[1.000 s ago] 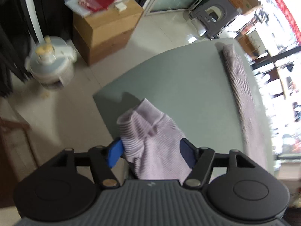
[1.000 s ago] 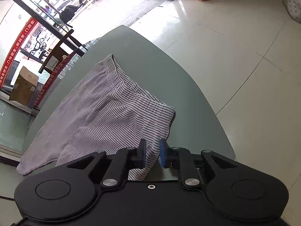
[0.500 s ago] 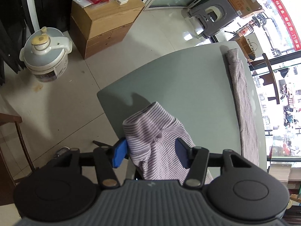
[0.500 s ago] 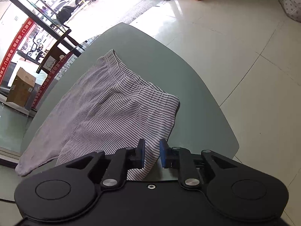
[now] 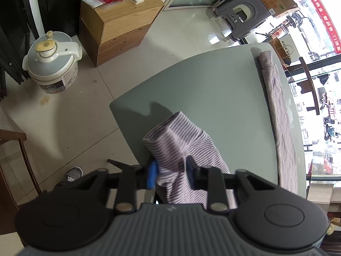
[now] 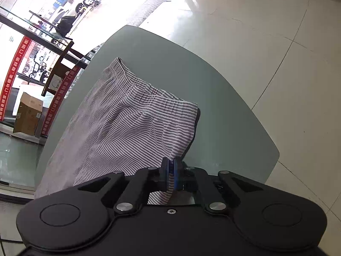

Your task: Fold clothes

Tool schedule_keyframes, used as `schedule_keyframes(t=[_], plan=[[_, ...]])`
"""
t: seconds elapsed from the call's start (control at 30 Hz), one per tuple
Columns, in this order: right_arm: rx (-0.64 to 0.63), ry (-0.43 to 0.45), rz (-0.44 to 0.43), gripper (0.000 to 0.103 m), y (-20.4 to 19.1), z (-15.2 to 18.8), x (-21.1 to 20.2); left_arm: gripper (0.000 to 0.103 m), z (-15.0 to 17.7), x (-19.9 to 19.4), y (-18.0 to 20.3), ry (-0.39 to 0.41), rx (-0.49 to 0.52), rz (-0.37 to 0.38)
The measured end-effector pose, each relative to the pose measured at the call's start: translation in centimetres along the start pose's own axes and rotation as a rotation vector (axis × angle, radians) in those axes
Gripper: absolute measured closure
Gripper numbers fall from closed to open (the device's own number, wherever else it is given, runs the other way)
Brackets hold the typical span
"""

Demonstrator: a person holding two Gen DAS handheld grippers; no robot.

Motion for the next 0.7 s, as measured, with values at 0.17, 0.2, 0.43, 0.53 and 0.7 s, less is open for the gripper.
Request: schedule_keyframes(t=[0.17,0.2,0.43,0.53,0.7], plan=[[-0.225,0.001,0.059,0.096,-3.1,0.5,0.3,0.082,0.3,-0.1,1.8,0.029,0.117,-0.046],[-0.274,-0.001,0.069,0.09,-3.9,0.7,0.4,0.078,0.4,-0.2,2.3,0.036,0.152,-0.059],[-0.443,-0.017,0.108,0.033,-7.4,3.0,1.1,0.002,3.6,-0.3,7.8,0.1,0.448,-0.076],[-0.506,-0.034,0.12,0.03,-8.7,4.4,1.8,0.001,5.2,0.9,9.1,0.065,0.503,-0.084],[-0.552,-0.049,0.151,0.024,-9.0,5.2,2.4,0.0,6.1,2.2,9.1,0.049,0.532,-0.105]])
Point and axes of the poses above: each gripper's, at about its wrist camera, not at the fingertips, and x roughly the way its jaws point, y to its right, z to its underside, the point moved 2 cm from there along x, roughly the way its jaws point, and after that the axes turned 15 degrees about y, right-handed, at the moved point
